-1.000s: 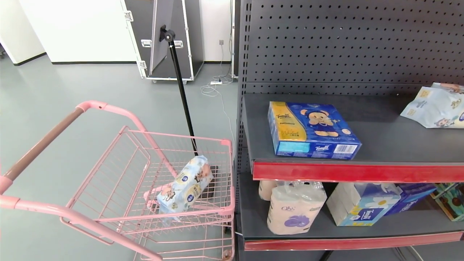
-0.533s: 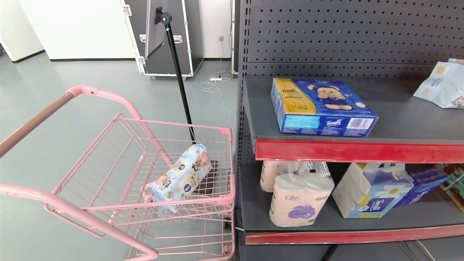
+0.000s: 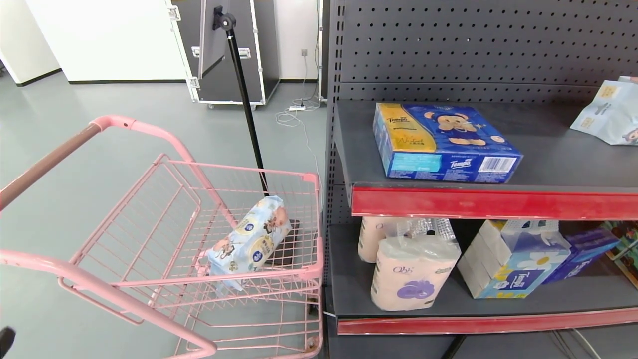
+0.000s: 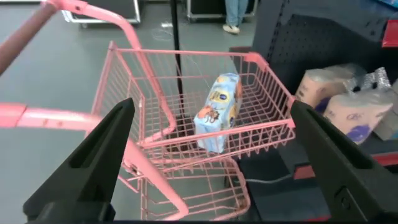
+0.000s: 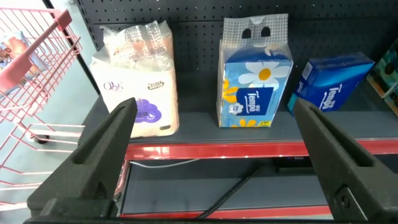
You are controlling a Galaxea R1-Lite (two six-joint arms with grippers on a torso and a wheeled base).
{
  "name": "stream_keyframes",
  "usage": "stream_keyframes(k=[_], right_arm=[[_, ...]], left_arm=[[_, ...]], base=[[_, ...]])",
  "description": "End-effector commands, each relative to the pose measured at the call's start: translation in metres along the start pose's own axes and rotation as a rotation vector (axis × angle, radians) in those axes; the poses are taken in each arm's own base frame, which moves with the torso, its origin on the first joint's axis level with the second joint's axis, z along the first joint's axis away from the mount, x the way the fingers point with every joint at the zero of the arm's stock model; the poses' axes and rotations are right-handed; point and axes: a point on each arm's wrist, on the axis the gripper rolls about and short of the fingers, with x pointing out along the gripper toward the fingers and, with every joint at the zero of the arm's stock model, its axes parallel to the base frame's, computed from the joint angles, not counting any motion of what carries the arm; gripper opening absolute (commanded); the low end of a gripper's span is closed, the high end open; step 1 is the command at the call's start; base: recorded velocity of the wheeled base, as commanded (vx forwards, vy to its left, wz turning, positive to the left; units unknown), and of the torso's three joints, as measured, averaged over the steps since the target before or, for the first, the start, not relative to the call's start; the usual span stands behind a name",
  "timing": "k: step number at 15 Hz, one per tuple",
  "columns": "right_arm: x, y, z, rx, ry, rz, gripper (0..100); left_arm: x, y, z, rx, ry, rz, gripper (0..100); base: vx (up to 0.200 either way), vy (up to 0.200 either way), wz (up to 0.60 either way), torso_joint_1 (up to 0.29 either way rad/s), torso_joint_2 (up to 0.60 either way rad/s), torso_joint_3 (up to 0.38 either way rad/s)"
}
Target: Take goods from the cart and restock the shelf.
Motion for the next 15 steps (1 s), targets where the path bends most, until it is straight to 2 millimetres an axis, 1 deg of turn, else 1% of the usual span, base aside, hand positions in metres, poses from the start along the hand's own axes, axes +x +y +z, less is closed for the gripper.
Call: stream_keyframes(k=[1, 3, 4, 5, 6, 7, 8, 9, 11, 14, 15], right_arm=[[0.0, 0.0, 0.0, 0.0, 0.001, 0.0, 100], [0.0, 0.0, 0.0, 0.002, 0.001, 0.001, 100], [0.0, 0.0, 0.0, 0.0, 0.001, 0.001, 100], [0.0, 0.0, 0.0, 0.0, 0.001, 0.001, 100], [0.0, 0.0, 0.0, 0.0, 0.001, 0.001, 100], [0.0, 0.0, 0.0, 0.0, 0.001, 0.0, 100], [0.0, 0.0, 0.0, 0.0, 0.001, 0.001, 100], [0.0, 0.0, 0.0, 0.0, 0.001, 0.0, 100], [0.0, 0.0, 0.0, 0.0, 0.001, 0.0, 100], [0.0, 0.0, 0.0, 0.0, 0.001, 0.001, 100], [0.0, 0.0, 0.0, 0.002, 0.001, 0.0, 100]], left_arm=[[0.129, 0.008, 0.026, -0.043, 0.369, -0.207, 100], [0.182, 0.003, 0.008, -0.058, 0.473, -0.289, 100], [0.216, -0.002, -0.008, -0.059, 0.513, -0.323, 100], [0.241, -0.005, -0.025, -0.049, 0.542, -0.341, 100], [0.261, -0.007, -0.044, -0.022, 0.573, -0.358, 100], [0.274, -0.01, -0.061, 0.0, 0.612, -0.384, 100], [0.276, -0.011, -0.063, 0.003, 0.618, -0.389, 100], [0.291, -0.014, -0.077, 0.015, 0.653, -0.434, 100], [0.301, -0.015, -0.08, 0.019, 0.658, -0.443, 100], [0.307, -0.018, -0.094, 0.023, 0.697, -0.452, 100], [0.313, -0.018, -0.099, 0.039, 0.706, -0.456, 100]], base=[[0.0, 0.0, 0.0, 0.0, 0.0, 0.0], [0.0, 0.0, 0.0, 0.0, 0.0, 0.0], [0.0, 0.0, 0.0, 0.0, 0.0, 0.0], [0.0, 0.0, 0.0, 0.0, 0.0, 0.0], [0.0, 0.0, 0.0, 0.0, 0.0, 0.0], [0.0, 0.0, 0.0, 0.0, 0.0, 0.0], [0.0, 0.0, 0.0, 0.0, 0.0, 0.0], [0.0, 0.0, 0.0, 0.0, 0.0, 0.0], [0.0, 0.0, 0.0, 0.0, 0.0, 0.0], [0.0, 0.0, 0.0, 0.0, 0.0, 0.0], [0.0, 0.0, 0.0, 0.0, 0.0, 0.0]])
